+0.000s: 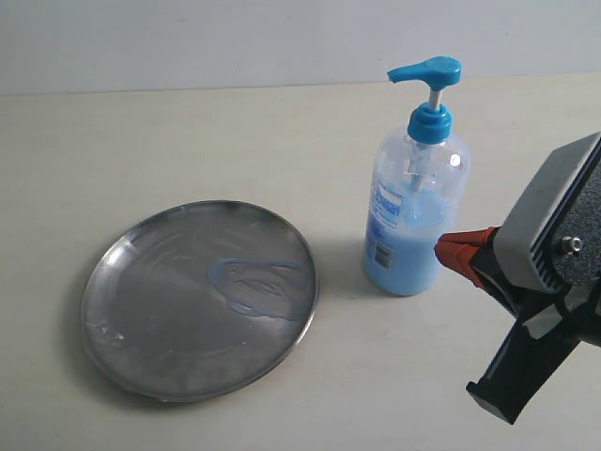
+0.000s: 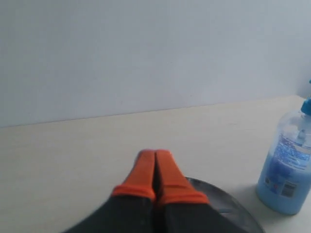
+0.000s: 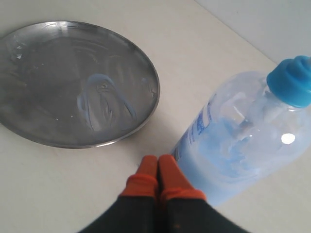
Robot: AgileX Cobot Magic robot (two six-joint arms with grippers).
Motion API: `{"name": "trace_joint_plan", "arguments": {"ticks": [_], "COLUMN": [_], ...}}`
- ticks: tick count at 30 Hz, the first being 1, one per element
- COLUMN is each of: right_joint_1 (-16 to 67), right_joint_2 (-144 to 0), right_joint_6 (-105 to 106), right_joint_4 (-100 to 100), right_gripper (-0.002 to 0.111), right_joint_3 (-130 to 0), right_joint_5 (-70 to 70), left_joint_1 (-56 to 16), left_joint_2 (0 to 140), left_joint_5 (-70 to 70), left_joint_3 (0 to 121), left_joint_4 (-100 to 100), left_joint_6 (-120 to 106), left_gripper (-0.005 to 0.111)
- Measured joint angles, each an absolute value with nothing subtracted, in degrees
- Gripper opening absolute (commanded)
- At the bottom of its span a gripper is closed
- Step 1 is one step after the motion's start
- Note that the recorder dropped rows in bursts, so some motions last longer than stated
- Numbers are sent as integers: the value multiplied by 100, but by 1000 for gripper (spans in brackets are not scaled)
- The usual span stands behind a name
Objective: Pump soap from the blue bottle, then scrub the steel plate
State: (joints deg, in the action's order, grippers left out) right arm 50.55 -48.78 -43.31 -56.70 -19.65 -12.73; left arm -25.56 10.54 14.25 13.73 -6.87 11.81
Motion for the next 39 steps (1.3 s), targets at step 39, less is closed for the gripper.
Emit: {"name": "trace_joint_plan", "arguments": {"ticks": [39], "right_joint_1": [5055], "right_joint_2": [-4878], "right_joint_6": [-4334], "right_joint_4": [-5670], "right_gripper": [0], "right_joint_3": [-1965], "right_joint_5": [-1273], "left_joint_1": [-725], "left_joint_2": [35], "left_joint_5": [2057], "left_joint_3": [17], "left_joint_4": [-564], "left_joint_6": [992], "left_gripper": [0]}}
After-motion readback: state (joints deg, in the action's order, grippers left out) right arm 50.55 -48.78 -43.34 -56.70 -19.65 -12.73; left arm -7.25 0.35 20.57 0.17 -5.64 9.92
